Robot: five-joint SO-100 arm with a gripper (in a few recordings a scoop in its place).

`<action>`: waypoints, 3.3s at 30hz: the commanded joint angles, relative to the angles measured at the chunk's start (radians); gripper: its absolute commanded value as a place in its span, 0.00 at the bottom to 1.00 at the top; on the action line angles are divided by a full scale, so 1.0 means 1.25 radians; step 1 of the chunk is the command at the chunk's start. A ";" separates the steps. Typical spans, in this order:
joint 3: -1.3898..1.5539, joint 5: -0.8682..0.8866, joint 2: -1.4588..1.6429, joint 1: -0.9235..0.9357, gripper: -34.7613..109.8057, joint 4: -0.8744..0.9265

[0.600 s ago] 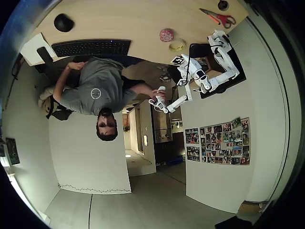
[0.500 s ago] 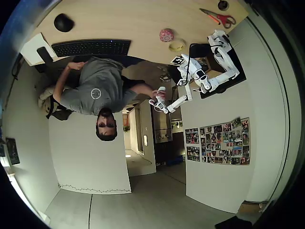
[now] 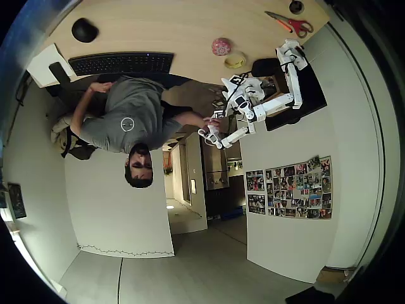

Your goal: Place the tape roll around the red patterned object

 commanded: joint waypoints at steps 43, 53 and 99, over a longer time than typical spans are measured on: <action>0.493 0.182 0.000 -0.141 0.31 -0.509; 0.515 0.199 -0.032 -0.139 0.24 -0.572; 0.918 -0.017 0.715 0.195 0.24 -0.349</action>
